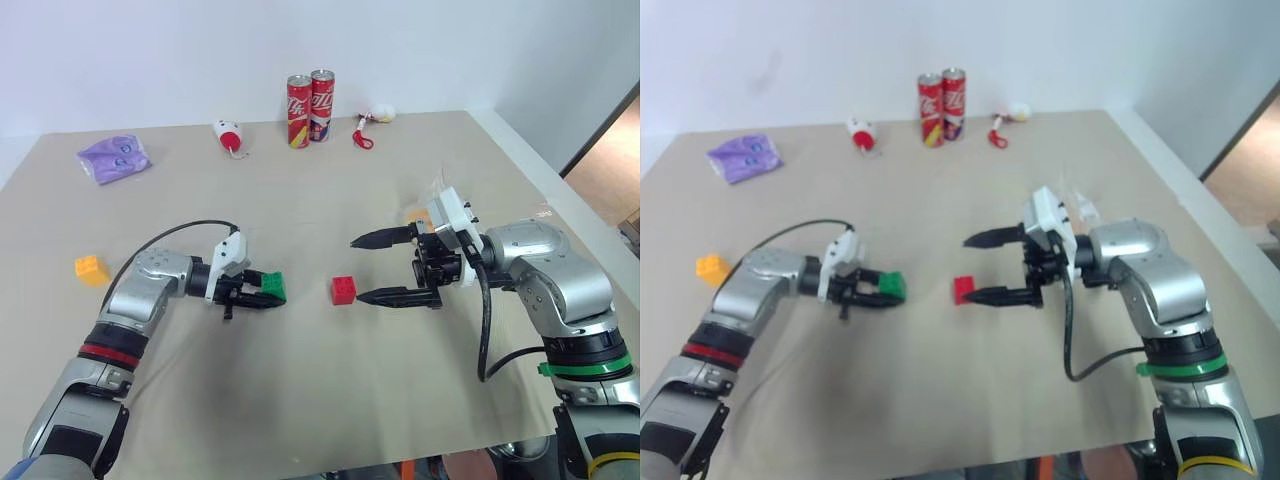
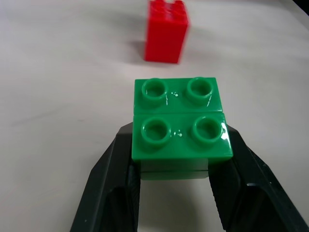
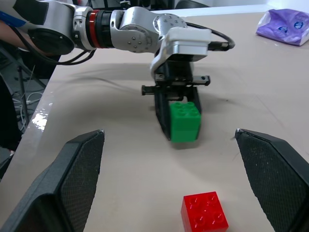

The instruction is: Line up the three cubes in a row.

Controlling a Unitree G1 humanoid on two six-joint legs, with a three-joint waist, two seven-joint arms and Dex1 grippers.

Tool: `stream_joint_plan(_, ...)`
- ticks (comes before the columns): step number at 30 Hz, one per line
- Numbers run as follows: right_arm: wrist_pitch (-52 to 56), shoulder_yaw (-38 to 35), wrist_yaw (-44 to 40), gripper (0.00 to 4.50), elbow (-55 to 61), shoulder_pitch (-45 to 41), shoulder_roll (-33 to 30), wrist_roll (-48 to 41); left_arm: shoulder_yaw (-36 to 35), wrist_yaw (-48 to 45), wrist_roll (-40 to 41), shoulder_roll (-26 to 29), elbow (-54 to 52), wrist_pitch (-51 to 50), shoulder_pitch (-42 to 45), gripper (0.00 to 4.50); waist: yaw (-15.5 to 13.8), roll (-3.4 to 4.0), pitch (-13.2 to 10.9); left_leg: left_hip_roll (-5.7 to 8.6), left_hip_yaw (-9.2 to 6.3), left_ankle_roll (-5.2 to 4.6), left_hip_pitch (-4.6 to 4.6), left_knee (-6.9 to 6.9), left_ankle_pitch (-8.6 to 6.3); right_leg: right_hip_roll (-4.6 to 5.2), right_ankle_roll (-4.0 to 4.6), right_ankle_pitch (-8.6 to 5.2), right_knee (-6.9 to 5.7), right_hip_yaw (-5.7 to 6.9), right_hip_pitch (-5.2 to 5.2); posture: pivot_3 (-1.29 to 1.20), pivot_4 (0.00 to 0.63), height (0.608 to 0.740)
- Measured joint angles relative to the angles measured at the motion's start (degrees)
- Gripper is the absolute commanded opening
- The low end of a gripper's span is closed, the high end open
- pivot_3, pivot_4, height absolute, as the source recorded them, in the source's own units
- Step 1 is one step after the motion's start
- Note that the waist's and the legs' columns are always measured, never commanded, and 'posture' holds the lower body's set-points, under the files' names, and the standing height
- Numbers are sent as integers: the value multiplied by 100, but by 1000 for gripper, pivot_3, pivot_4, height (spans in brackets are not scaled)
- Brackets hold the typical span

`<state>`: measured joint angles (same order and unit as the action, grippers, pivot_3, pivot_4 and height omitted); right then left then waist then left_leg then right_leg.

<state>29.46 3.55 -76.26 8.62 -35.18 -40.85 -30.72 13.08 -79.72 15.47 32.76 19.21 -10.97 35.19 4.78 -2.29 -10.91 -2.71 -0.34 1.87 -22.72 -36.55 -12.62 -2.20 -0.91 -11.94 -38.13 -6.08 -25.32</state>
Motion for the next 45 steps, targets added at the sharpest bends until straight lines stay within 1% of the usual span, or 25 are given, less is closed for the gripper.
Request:
stream_joint_plan(9,-134,89,43,4500,-9,-6,116,32,99,181,-467,-92,10,363,-60,1351,-19,0,0,0,-2,0,4,-6,0,1,-5,3,-1,2,6,0,150,740)
stream_joint_plan(15,-215,105,22,4500,-104,-104,186,75,111,326,-659,-296,200,370,104,1351,-50,0,0,3,-2,-5,5,-26,5,2,-15,14,-1,-1,15,0,150,740)
stream_joint_plan(24,-284,125,0,4500,-201,-159,220,165,109,399,-765,-474,504,574,285,1351,-48,1,0,4,2,-5,1,-47,7,2,-12,16,-1,-8,18,0,150,740)
stream_joint_plan(27,-315,125,-4,4500,-217,-168,226,172,110,382,-772,-488,516,667,286,1351,-48,1,0,4,2,-5,-4,-45,7,2,-31,27,-1,-8,14,0,150,740)
stream_joint_plan(31,-346,125,-6,4500,-278,-196,238,180,127,291,-818,-488,525,859,286,1351,-48,1,0,4,1,-5,-14,-42,6,2,-26,25,-1,-7,6,0,150,740)
stream_joint_plan(45,-385,145,-9,4500,-334,-269,256,251,105,354,-879,-605,511,796,282,1351,-63,1,1,10,1,-5,-17,-47,6,10,-29,26,-1,-5,9,0,150,740)
